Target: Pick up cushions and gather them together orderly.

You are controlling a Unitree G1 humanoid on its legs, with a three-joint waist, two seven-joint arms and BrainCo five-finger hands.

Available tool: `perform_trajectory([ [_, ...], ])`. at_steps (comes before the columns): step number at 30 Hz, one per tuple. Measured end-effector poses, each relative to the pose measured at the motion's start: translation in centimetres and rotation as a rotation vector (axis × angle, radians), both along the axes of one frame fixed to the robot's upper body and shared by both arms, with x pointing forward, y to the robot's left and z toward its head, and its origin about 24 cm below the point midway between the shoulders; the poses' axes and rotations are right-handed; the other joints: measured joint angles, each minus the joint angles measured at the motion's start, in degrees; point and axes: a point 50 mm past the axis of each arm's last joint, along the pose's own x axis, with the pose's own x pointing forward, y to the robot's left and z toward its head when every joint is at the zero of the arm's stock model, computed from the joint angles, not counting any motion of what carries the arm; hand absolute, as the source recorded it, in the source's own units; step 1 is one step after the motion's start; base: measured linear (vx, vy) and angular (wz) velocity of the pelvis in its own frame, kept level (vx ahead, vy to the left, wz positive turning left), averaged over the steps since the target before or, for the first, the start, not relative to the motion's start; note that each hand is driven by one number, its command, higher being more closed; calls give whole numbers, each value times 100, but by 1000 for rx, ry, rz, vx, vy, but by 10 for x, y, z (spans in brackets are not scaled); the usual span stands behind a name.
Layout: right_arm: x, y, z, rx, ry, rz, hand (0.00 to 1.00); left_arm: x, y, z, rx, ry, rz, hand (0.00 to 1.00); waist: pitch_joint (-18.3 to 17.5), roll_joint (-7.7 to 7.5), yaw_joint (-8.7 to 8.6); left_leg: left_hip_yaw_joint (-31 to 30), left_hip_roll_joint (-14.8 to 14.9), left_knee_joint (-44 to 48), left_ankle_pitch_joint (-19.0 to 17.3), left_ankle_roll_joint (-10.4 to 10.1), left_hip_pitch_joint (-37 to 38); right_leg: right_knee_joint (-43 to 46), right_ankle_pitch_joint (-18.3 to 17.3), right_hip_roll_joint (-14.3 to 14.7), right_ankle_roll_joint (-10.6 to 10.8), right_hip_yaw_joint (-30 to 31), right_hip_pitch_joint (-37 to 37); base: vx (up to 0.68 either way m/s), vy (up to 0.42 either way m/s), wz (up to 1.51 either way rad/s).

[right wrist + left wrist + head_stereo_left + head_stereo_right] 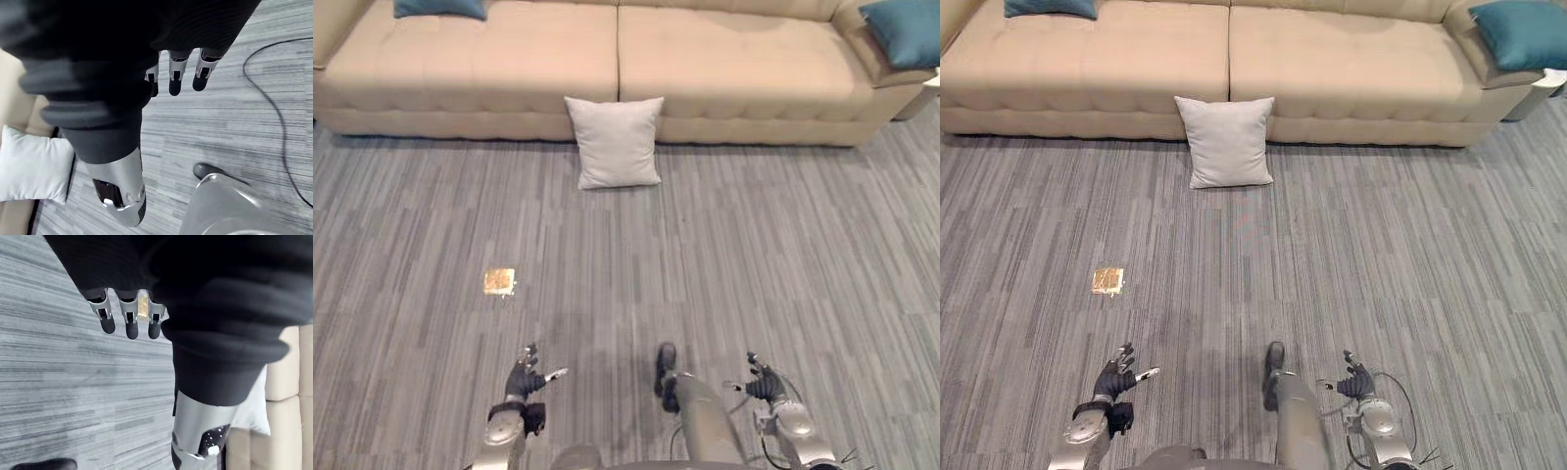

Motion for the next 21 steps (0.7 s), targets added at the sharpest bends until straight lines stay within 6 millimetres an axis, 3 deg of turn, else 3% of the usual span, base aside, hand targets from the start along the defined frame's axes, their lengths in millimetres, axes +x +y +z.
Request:
perform_trajectory([
  [1, 0, 1, 0, 0, 1, 5, 0, -1, -1, -1, -3, 4, 1, 0, 21, 23, 44, 19, 150, 724, 294, 29, -296, -200, -43, 84, -20, -18, 281, 748, -209, 11],
  [2, 1, 5, 0, 7, -3, 11, 0, -2, -1, -1, -4, 5, 1, 0, 94, 9, 151, 230, 467, 2350, 100, 325, -1011, -711, -81, 297, -80, 32, 975, 609, -132, -4],
  [4, 4, 11, 0, 30, -17, 4, 0, -2, -1, -1, -6, 4, -1, 0, 193, -150, 330, 572, 446, 2933, -154, 729, -1818, -1381, -93, 306, -95, 159, 1894, 630, -89, -5],
  [6, 8, 11, 3, 38, -36, -1, 0, -1, -1, -1, -7, 3, -2, 0, 236, -244, 460, 787, 257, 2497, -228, 844, -2375, -1795, -147, 238, -63, 312, 2377, 557, -3, -19],
  [8, 15, 10, 7, 40, -57, -3, 0, -3, 0, -1, -6, 7, 0, 0, 277, -299, 613, 689, -133, 1138, -189, 781, -2937, -2054, -327, 82, 143, 499, 2733, 499, 88, -47],
  [10, 17, 8, 8, 37, -66, -21, 0, -14, 0, -6, -9, 38, 13, 0, 256, -195, 779, 381, -374, -1673, 475, 153, -3001, -2365, -594, 16, 375, 817, 3226, 581, 196, -79],
  [11, 16, 9, 6, 36, -58, -27, 0, -19, 2, -8, -6, 53, 18, 0, 258, -189, 859, 409, -337, -1642, 1006, 210, -2973, -2408, -713, 38, 432, 952, 3410, 613, 255, -79],
  [12, 13, 12, 2, 43, -40, -31, 0, -23, 2, -11, -12, 69, 31, 0, 189, -310, 903, 396, -463, -1297, 1159, 600, -3011, -2269, -770, -156, 416, 1098, 3474, 765, 345, -39],
  [13, 13, 10, 3, 41, -46, -33, 0, -21, 4, -10, -12, 62, 48, 0, 120, -398, 859, 449, -625, -1053, 924, 940, -3048, -1711, -754, -349, 428, 1182, 3240, 645, 285, -11],
  [14, 12, 10, 3, 41, -44, -38, 0, -21, 3, -11, -15, 61, 45, 0, 93, -443, 815, 491, -705, -941, 758, 999, -3015, -1262, -750, -454, 452, 1262, 3102, 810, 356, 6],
  [15, 9, 9, 1, 43, -36, -44, 0, -23, 1, -13, -21, 72, 48, 0, 91, -501, 756, 634, -829, -815, 490, 1200, -2776, -214, -594, -649, 759, 1452, 2812, 547, 223, -4],
  [16, 4, 10, -3, 50, -17, -48, 0, -27, 1, -16, -23, 94, 50, 0, 106, -567, 743, 759, -987, -824, 182, 1328, -2309, 1222, -56, -862, 1467, 1703, 2398, 804, 313, -12],
  [17, 2, 12, -5, 53, -7, -47, 0, -29, 2, -17, -21, 104, 52, 0, 110, -569, 735, 796, -1036, -837, 42, 1365, -2053, 1991, 161, -935, 1679, 1755, 2149, 643, 208, -23],
  [18, -1, 15, -9, 56, 20, -38, 0, -31, 4, -18, -17, 119, 55, 0, 128, -541, 712, 836, -1108, -970, -168, 1413, -1442, 3295, 78, -1121, 1409, 1564, 1734, 635, 189, -22],
  [19, -5, 17, -11, 55, 35, -27, 0, -33, 5, -19, -12, 123, 56, 0, 128, -511, 681, 856, -1136, -1193, -213, 1421, -945, 3864, -99, -1285, 880, 1218, 1495, 692, 168, -23],
  [20, -5, 19, -11, 47, 33, -8, 0, -33, 5, -18, -7, 124, 54, 0, 89, -399, 604, 774, -1116, -1694, -213, 1422, -296, 3958, -311, -1283, 534, 716, 1033, 439, 100, -11],
  [21, -5, 19, -11, 45, 30, -5, 0, -33, 6, -18, -4, 123, 54, 0, 76, -372, 576, 757, -1100, -1800, -214, 1422, -198, 3889, -341, -1246, 513, 636, 944, 643, 82, 7],
])
